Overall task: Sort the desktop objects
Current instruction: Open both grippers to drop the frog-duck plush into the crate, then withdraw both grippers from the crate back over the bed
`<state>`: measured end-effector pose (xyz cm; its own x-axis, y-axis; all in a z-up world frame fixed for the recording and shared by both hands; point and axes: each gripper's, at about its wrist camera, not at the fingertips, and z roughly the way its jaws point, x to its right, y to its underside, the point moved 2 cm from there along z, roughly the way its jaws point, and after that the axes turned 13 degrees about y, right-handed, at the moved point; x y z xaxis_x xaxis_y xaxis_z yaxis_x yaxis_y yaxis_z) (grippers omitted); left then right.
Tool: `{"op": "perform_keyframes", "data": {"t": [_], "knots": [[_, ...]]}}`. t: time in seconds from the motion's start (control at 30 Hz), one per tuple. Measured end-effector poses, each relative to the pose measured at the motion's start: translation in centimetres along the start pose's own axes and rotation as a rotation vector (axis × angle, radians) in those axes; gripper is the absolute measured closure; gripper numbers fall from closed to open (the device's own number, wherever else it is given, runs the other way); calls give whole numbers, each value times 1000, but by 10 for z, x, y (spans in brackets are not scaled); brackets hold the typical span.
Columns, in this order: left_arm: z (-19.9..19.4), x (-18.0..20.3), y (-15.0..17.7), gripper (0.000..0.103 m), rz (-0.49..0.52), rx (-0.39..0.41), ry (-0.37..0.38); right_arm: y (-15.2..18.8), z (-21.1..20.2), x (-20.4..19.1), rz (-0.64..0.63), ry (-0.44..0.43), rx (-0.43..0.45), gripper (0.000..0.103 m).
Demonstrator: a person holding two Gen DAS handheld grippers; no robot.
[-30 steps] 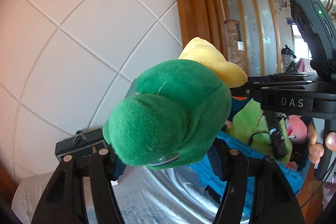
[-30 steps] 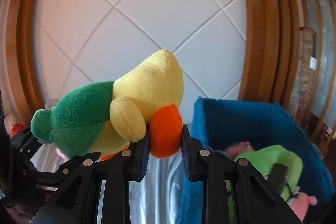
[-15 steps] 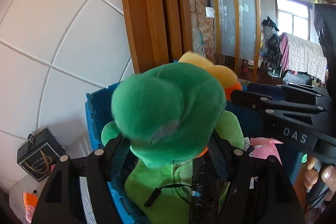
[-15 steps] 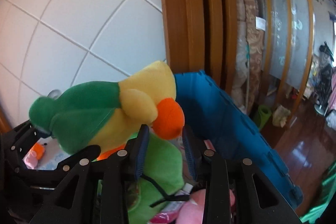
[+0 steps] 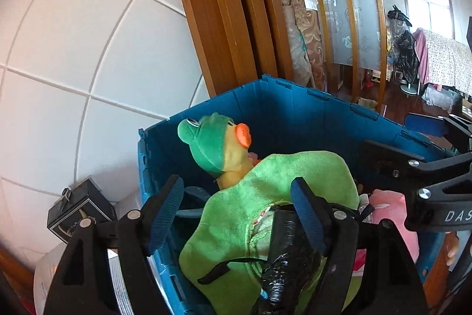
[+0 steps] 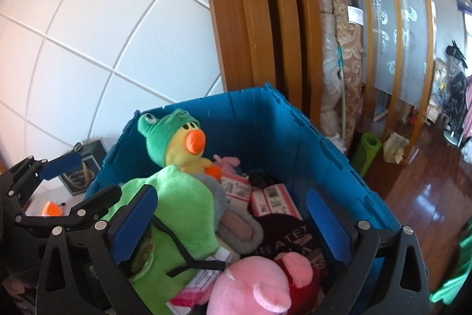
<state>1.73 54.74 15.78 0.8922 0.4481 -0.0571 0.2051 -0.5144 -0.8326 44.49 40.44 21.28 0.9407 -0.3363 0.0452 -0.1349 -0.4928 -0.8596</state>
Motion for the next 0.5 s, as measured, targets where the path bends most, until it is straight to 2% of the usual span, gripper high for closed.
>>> {"op": "perform_keyframes", "data": {"t": [0.3,0.5], "knots": [[-70,-49,20,28,-77,150,-56,2,-35,-52,-71,-10,70,0],[-114,-97,58,28,-169,203,-92,11,-59,-106,-137,1,115,0]]}}
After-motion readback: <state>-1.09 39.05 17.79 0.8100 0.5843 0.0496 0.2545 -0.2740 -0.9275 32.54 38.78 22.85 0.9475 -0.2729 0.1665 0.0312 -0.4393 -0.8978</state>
